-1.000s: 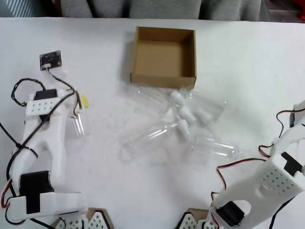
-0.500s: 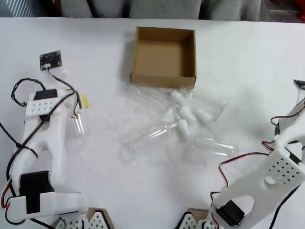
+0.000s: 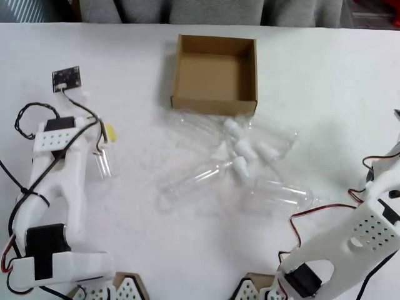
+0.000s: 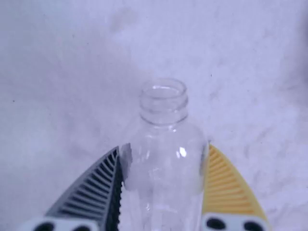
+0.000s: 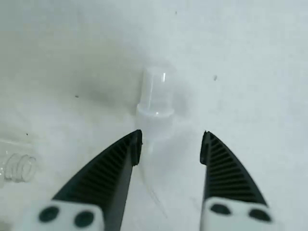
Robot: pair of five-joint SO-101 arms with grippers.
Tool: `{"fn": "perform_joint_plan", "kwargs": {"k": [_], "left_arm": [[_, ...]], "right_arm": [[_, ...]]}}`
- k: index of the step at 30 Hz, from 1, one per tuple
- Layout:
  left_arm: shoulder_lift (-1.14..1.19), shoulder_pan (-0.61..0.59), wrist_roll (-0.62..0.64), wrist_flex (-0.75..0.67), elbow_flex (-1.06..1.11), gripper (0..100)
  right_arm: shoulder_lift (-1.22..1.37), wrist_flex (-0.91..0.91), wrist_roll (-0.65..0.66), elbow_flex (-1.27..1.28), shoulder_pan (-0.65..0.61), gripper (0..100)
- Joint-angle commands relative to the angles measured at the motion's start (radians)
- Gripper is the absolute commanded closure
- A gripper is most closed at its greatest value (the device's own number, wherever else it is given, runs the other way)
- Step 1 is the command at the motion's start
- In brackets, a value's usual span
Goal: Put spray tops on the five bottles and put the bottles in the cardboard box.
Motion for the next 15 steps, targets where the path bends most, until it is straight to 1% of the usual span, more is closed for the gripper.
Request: {"fn": "perform_joint_plan", "kwargs": {"k": [1,6,11,15], "left_arm": [[-0.005,0.031,-0.012,-0.029,-0.003,98],[-0.005,0.033,-0.012,-0.029,-0.003,98],[-0.005,0.033,-0.012,-0.029,-0.003,98],[-0.005,0.033,-0.012,-0.029,-0.003,98]], "right_arm": [[-0.102,-0.013,0.011,0.054,0.01,83.7],[-0.17,-0.058,0.003,0.183,0.002,83.7],[-0.294,-0.088,-0.002,0.304,0.005,83.7],[-0.361,-0.203,-0.081,0.387,0.002,83.7]]}}
